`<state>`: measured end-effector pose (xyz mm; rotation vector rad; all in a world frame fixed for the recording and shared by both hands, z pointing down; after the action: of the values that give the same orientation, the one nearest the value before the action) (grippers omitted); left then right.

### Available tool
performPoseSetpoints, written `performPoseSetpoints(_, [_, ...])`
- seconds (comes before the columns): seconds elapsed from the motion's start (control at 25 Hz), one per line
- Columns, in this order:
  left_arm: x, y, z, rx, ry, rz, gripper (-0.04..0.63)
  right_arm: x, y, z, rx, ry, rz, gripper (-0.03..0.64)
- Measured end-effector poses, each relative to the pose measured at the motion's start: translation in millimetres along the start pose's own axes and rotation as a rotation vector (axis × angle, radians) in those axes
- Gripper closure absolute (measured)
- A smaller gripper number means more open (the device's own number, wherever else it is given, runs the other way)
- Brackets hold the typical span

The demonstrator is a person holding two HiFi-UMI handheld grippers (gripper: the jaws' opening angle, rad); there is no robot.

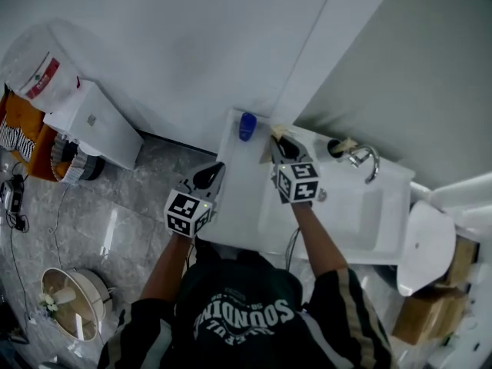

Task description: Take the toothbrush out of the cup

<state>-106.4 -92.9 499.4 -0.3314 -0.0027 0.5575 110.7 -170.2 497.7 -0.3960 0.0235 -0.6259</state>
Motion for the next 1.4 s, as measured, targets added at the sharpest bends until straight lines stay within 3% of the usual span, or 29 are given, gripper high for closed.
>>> performPoseSetpoints(0.12, [-5.7,2.2,4.7,-0.009,0.001,0.018,0.597,-14.3,-0.9,18.1,-0.036,-0.014,0.011,0.572])
performPoseSetpoints(0.44, [-13.8,9.5,19.9,-0.035,0.014,0.046,0.597,-51.2,-9.4,70.2,-0.104,-0.174,-0.011,0.572])
performPoseSetpoints(0.84, [-29.7,23.6,34.1,-0.054,0.027,0.028,0.597,-82.3,-31.4,132.9,-0.216,-0.365,-0.016,0.572])
performPoseSetpoints(1.28, [-46.5,33.6,41.9,-0.064,0.038,0.007,0.597,-101.4,-53.4,162.9,-0.307,-0.514,-0.006,0.574])
performPoseSetpoints(1.4, [-46.9,34.1,42.7,-0.067,0.039,0.009,0.597,-104.9,-57.3,173.2,-0.327,-0.614,-0.016,0.574])
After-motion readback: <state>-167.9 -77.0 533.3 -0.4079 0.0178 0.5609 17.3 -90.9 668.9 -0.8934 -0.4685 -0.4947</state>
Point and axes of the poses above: the fingertips, and each gripper's own axes: y backward along the fingers, x to its right, z out of its underside, the point moved 7 cm from there along y, backward along the fingers, and after that the axes turned 11 degrees about -z, right-handed, at the moved point
